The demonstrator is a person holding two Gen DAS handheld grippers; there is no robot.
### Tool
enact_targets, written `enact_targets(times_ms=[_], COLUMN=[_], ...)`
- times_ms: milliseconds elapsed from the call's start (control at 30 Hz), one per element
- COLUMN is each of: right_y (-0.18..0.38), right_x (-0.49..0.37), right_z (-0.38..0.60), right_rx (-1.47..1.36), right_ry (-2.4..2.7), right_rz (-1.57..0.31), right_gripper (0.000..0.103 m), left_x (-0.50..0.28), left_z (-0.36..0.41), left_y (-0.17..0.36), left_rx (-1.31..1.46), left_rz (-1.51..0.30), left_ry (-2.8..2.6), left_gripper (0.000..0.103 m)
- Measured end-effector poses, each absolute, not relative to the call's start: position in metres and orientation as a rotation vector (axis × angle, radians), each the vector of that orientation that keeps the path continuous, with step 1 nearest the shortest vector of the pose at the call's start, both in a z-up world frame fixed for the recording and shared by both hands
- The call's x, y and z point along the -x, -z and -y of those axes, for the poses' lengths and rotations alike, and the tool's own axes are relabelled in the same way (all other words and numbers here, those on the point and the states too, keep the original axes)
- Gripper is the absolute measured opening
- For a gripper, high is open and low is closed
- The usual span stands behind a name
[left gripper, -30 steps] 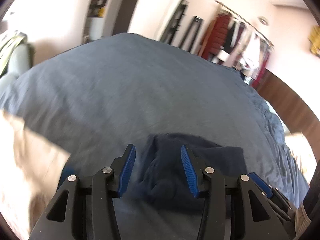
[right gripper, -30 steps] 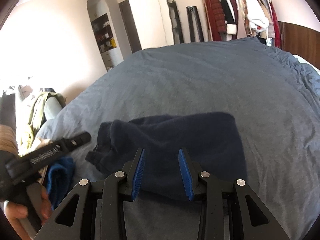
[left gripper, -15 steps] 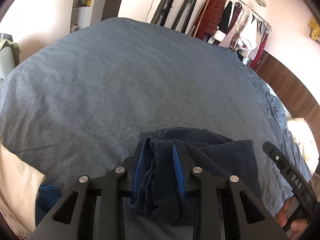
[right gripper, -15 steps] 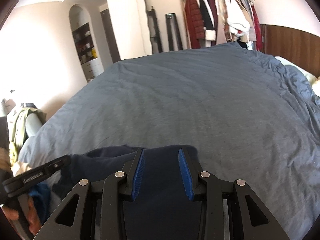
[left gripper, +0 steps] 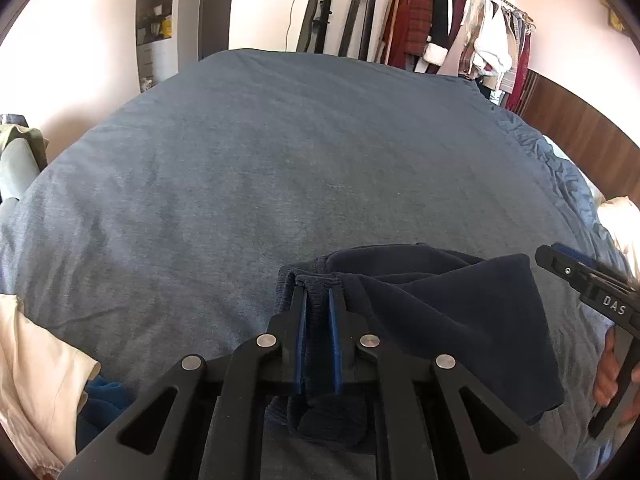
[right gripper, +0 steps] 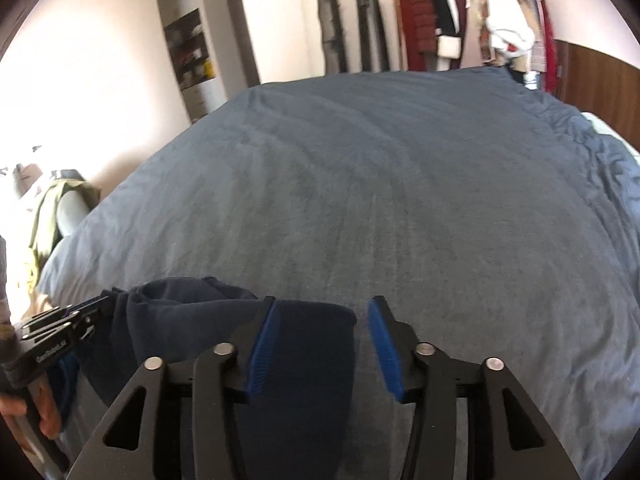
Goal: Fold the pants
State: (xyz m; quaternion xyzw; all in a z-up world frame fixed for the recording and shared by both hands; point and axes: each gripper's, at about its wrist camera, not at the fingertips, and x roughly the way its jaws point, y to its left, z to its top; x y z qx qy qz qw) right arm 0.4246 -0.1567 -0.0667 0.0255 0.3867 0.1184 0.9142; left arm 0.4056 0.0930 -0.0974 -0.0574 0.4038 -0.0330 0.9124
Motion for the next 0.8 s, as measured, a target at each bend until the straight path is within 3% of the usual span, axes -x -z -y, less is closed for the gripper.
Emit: enact_targets(times_ms=[100, 367, 633, 800], right_y=[0.070, 0.077, 0.072, 0.081], right_x=[-0.430, -0.469, -0.482, -0.486], right_z=[0.151, 0.151, 0.108, 0.088], right_rx=[0.072, 0.480, 0.961, 1.100], right_ry=[-0.283, -0.508, -0.772, -0.894], right_rz=[-0.790, -0.997, -1.131, -1.224], right_gripper=[0.049, 0.049, 0.048, 0.046], left_x=[-0.406, -0.404, -0.414, -0.416], left_z=[-0.090, -0.062, -0.068, -0.076], left_y=[0.097, 0.095, 0.088, 0.087], left_rx=[0.087, -0.072, -0.046, -0.036], left_rz=[-0.844, -0.820, -0.874, -0.901], left_ry=[0.046, -0.008, 0.040, 0.088], left_gripper=[0.011, 0.011, 0.010, 0.010])
